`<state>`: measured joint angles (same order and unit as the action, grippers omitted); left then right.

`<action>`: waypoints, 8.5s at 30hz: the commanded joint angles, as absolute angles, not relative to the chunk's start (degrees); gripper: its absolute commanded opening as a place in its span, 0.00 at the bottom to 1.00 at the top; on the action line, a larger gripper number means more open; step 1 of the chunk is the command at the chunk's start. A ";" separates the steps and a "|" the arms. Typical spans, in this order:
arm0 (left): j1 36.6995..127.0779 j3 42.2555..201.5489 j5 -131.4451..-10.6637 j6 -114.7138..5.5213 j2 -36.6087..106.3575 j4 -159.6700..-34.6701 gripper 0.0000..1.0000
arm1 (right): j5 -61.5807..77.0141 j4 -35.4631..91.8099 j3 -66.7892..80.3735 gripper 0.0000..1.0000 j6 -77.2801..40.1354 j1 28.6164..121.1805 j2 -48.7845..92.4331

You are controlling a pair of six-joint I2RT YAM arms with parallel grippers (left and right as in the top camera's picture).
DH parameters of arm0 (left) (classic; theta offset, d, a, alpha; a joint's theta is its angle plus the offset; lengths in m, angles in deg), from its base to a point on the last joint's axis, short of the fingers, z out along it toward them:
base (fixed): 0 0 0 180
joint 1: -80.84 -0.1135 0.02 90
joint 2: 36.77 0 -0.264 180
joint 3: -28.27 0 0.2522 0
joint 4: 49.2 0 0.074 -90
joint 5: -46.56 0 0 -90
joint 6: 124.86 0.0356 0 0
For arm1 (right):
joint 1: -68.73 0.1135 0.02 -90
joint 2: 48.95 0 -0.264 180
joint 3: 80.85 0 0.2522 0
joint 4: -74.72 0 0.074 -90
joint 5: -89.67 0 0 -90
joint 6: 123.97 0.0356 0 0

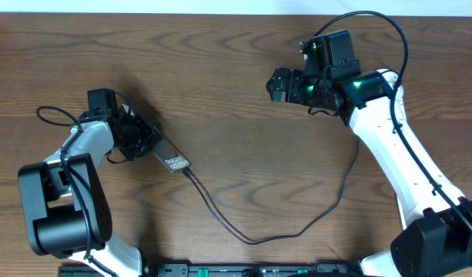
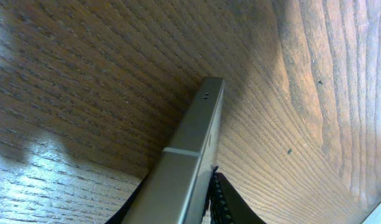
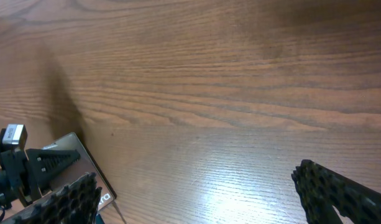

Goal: Plug charger to phone and switch on socket

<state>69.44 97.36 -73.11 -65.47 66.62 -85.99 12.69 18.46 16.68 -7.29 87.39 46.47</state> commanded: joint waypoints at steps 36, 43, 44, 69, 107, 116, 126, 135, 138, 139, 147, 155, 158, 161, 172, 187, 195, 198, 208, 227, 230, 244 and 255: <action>69.57 96.61 -72.48 -65.08 66.21 -91.87 0.38 | 11.99 18.44 17.14 0.99 -7.91 87.26 45.42; 69.57 96.61 -72.50 -65.08 66.21 -92.53 0.43 | 11.99 18.33 17.14 0.99 -7.91 87.26 45.40; 69.57 96.61 -72.50 -65.10 66.21 -92.53 0.44 | 11.99 18.30 17.14 0.99 -7.93 87.26 45.40; 72.39 105.49 -71.25 -52.84 29.31 -96.68 0.98 | 11.18 6.28 28.64 0.99 -17.72 79.13 42.47; 81.90 105.64 -70.55 -50.50 29.46 -91.80 0.98 | 41.21 -15.05 52.09 0.99 -63.42 36.33 85.83; 81.90 105.64 -69.07 -50.50 30.21 -92.63 0.98 | 39.27 -12.03 52.05 0.99 -63.38 40.05 86.18; 81.90 105.64 -69.55 -50.54 31.93 -92.66 0.98 | 38.98 -11.49 51.94 0.99 -63.20 40.51 86.20; 81.90 105.64 -69.55 -50.54 31.93 -92.66 0.98 | 37.23 -10.37 51.28 0.99 -63.20 42.10 86.20; 81.90 105.64 -69.57 -50.54 31.93 -92.68 0.98 | 36.56 -10.00 51.02 0.99 -63.16 42.76 86.20; 81.90 105.64 -69.57 -50.56 31.93 -92.68 0.98 | 36.25 -9.63 50.63 0.99 -63.09 42.95 86.20; 81.90 105.64 -69.92 -50.56 31.93 -92.68 0.98 | 35.79 -7.18 47.96 0.99 -60.56 43.09 86.20; 81.90 105.64 -69.92 -50.54 31.93 -92.85 0.98 | 35.77 -6.90 47.89 0.99 -56.10 43.09 86.20; 81.90 105.64 -69.92 -50.56 31.93 -92.92 0.98 | 35.57 -6.50 47.76 0.99 -54.66 43.09 86.20; 81.90 105.64 -69.92 -50.54 31.93 -93.09 0.97 | 34.07 -6.07 47.65 0.99 -52.54 43.09 86.20; 81.90 105.64 -69.92 -50.54 31.93 -93.75 0.98 | 33.89 -5.87 47.48 0.99 -49.59 43.57 86.20; 81.90 105.64 -69.74 -50.52 31.93 -93.75 0.98 | 39.05 -0.27 39.04 0.99 -46.81 43.72 86.20; 81.90 105.64 -69.74 -50.52 31.93 -93.75 0.98 | 41.23 -3.62 38.17 0.99 -46.59 44.53 86.20; 81.90 105.64 -69.74 -50.54 31.93 -93.75 0.98 | 41.23 -4.38 38.17 0.99 -46.64 44.53 86.20; 81.90 105.64 -69.72 -50.54 31.93 -93.77 0.98 | 34.26 -8.71 38.58 0.99 -40.34 43.68 85.90; 81.90 105.64 -69.74 -50.52 31.93 -93.84 0.98 | 3.18 -13.63 38.71 0.99 -21.15 43.44 51.98; 81.90 105.64 -69.72 -50.54 31.93 -93.84 0.98 | 4.62 -13.39 38.71 0.99 -21.11 43.46 48.61; 81.90 105.62 -69.74 -50.54 31.93 -93.84 0.98 | 4.54 -13.54 38.71 0.99 -21.15 43.44 47.58; 82.07 103.76 -63.40 -50.21 27.67 -98.75 0.98 | 4.54 -13.56 38.71 0.99 -21.13 43.44 47.58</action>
<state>81.86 104.37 -68.93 -51.28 31.56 -98.45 4.84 -13.43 38.60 -21.98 43.37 47.78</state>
